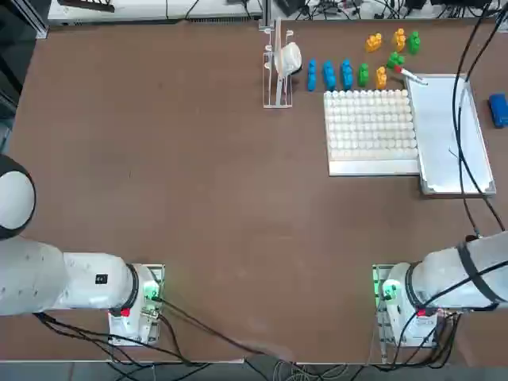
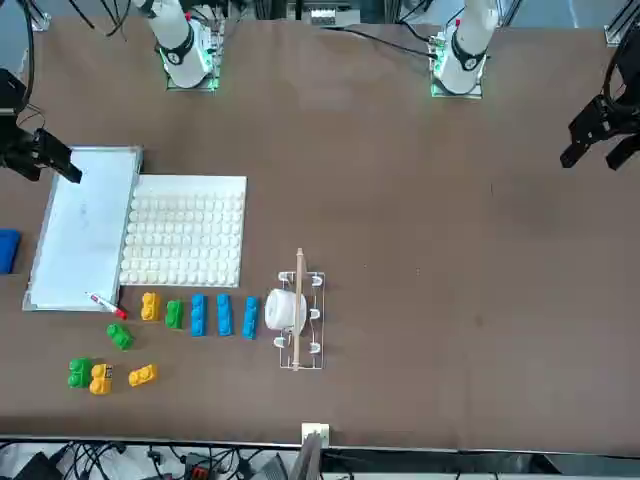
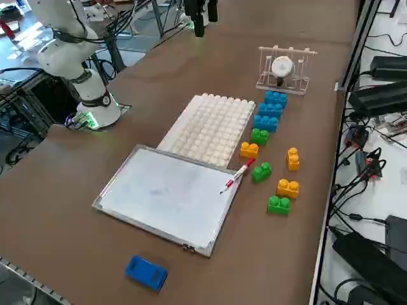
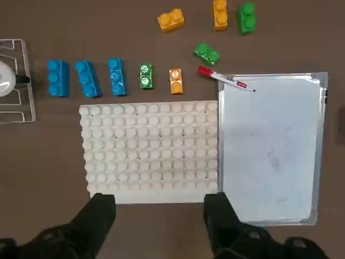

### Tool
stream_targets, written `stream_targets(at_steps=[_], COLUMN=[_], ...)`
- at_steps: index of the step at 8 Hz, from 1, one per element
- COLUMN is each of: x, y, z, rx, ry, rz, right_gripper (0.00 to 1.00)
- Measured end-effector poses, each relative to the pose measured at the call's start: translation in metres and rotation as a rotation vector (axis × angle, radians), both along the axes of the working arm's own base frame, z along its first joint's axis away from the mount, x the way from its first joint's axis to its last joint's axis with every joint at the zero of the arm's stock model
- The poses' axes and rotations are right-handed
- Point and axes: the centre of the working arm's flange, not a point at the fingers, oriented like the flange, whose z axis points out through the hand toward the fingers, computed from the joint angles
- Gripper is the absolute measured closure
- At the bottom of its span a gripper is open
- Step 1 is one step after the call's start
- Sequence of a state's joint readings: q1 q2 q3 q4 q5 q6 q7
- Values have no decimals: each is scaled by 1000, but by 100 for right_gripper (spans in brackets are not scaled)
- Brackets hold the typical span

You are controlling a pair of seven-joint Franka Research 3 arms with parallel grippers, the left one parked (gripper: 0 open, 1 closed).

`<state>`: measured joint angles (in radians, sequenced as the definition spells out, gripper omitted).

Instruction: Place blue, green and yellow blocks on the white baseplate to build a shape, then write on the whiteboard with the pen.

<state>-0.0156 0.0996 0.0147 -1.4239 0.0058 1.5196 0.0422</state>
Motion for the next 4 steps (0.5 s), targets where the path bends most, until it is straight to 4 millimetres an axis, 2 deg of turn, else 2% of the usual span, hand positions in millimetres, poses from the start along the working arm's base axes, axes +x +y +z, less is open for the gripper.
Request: stream_targets(at_steps=[3, 4], x=[0, 2], y=[2, 6], z=[-3, -10], rx=[0, 0], ry=[6, 26], rz=[3, 11], right_gripper=[0, 0])
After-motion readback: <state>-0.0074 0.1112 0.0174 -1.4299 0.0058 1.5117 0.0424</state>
